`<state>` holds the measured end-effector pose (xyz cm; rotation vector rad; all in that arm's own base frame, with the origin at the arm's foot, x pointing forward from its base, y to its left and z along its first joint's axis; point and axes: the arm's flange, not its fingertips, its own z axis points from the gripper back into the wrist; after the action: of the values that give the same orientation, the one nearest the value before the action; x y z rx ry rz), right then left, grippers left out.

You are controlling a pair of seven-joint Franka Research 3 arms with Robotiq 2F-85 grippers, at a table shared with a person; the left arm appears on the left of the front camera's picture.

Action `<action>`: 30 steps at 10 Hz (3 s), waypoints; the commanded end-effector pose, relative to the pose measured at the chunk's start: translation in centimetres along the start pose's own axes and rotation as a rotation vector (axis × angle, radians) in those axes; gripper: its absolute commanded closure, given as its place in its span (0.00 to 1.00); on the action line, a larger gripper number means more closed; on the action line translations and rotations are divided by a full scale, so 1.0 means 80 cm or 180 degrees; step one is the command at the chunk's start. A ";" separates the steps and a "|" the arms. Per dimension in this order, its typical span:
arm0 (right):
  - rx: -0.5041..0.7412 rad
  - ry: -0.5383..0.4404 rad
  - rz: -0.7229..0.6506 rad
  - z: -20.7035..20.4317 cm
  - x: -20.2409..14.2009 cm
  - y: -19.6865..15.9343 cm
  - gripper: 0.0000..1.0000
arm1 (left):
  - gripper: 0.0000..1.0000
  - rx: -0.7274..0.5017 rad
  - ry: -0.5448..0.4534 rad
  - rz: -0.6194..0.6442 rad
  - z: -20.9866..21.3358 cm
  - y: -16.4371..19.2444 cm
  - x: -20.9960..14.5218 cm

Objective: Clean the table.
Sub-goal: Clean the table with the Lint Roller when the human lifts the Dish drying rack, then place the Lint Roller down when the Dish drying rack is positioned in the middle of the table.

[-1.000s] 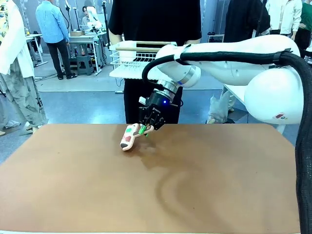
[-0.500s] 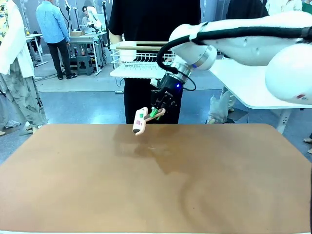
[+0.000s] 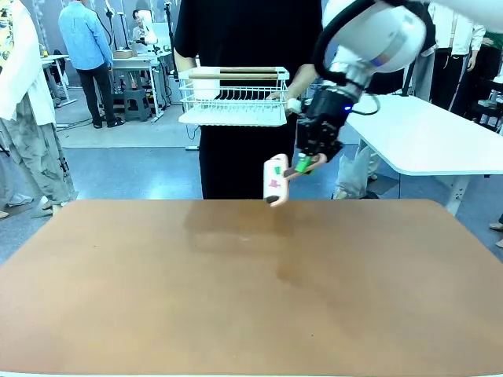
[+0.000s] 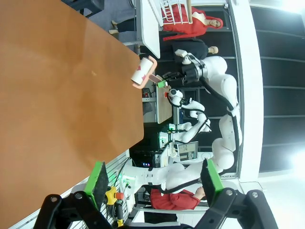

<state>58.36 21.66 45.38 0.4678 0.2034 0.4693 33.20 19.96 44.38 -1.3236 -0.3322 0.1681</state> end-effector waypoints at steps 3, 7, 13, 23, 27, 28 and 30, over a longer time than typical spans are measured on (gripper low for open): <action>-0.0513 -0.0175 -0.0353 0.046 -0.126 -0.050 0.79 | 0.00 -0.0016 -0.0006 -0.0015 0.003 -0.002 -0.002; -0.0785 -0.0332 -0.1243 0.094 -0.212 -0.086 0.79 | 0.00 -0.0016 -0.0006 -0.0015 0.003 -0.002 -0.002; -0.0690 -0.0320 -0.1044 0.106 -0.210 -0.105 0.79 | 0.00 -0.0016 -0.0006 -0.0015 0.003 -0.002 -0.002; -0.0690 -0.0320 -0.1044 0.106 -0.210 -0.105 0.79 | 0.00 -0.0016 -0.0006 -0.0015 0.003 -0.002 -0.002; -0.0690 -0.0320 -0.1044 0.106 -0.210 -0.105 0.79 | 0.00 -0.0016 -0.0006 -0.0015 0.003 -0.002 -0.002; -0.0690 -0.0320 -0.1044 0.106 -0.210 -0.105 0.79 | 0.00 -0.0016 -0.0006 -0.0015 0.003 -0.002 -0.002; -0.0690 -0.0320 -0.1044 0.106 -0.210 -0.105 0.79 | 0.00 -0.0016 -0.0006 -0.0015 0.003 -0.002 -0.002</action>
<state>49.22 3.67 49.94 0.2280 0.1340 0.1255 33.21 19.95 44.38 -1.3236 -0.3318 0.1679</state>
